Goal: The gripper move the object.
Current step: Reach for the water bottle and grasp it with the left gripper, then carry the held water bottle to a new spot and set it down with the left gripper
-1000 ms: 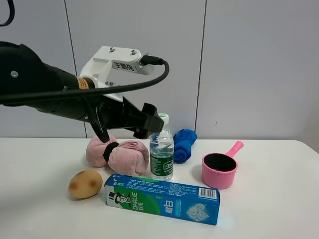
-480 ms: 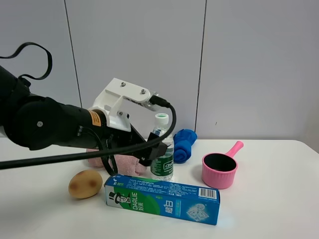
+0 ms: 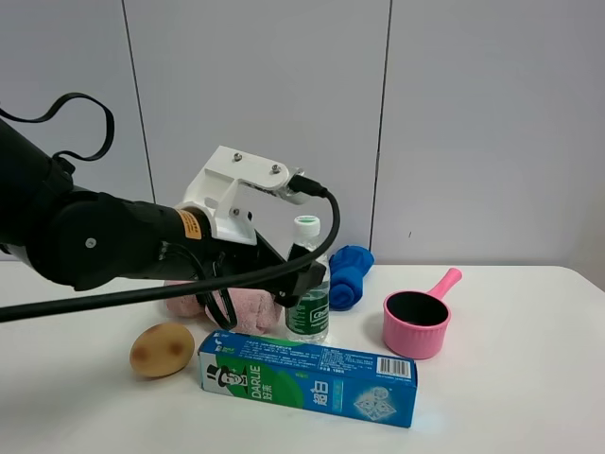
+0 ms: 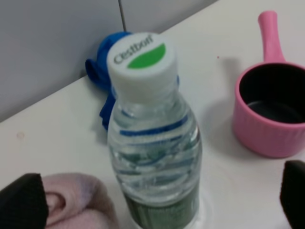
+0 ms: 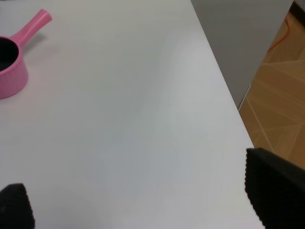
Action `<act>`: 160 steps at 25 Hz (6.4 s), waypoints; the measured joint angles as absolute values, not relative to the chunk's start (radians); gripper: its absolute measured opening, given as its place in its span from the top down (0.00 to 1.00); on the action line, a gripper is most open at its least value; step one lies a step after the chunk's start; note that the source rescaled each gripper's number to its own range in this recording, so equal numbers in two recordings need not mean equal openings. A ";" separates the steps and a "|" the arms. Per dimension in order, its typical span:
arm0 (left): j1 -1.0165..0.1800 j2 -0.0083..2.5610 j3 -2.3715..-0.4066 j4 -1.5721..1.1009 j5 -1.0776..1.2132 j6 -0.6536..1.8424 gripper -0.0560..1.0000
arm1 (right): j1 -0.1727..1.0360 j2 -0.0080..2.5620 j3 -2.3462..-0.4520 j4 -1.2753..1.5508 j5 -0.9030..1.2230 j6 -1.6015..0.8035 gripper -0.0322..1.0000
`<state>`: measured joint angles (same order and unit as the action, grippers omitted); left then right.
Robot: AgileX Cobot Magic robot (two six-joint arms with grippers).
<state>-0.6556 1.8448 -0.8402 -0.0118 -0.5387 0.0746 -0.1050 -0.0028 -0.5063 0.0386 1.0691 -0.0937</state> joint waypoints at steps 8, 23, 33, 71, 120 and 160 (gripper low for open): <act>-0.663 1.927 -0.952 0.024 -0.508 0.070 0.00 | -0.105 -0.003 -0.506 0.039 1.069 -0.094 0.00; -0.670 2.070 -1.119 0.051 -0.463 0.070 0.00 | -0.105 -0.003 -0.506 0.039 1.069 -0.094 0.00; -0.670 2.151 -1.144 0.052 -0.474 0.070 0.00 | -0.105 -0.003 -0.506 0.039 1.069 -0.094 0.00; -0.670 1.975 -1.142 0.099 -0.412 0.043 0.94 | -0.105 -0.003 -0.506 0.039 1.069 -0.094 0.00; -0.105 1.869 -0.846 0.291 -0.445 -0.296 0.94 | -0.105 -0.003 -0.506 0.039 1.069 -0.094 0.00; -0.105 1.975 -0.786 0.294 -0.665 -0.392 0.02 | -0.105 -0.003 -0.506 0.039 1.069 -0.094 0.00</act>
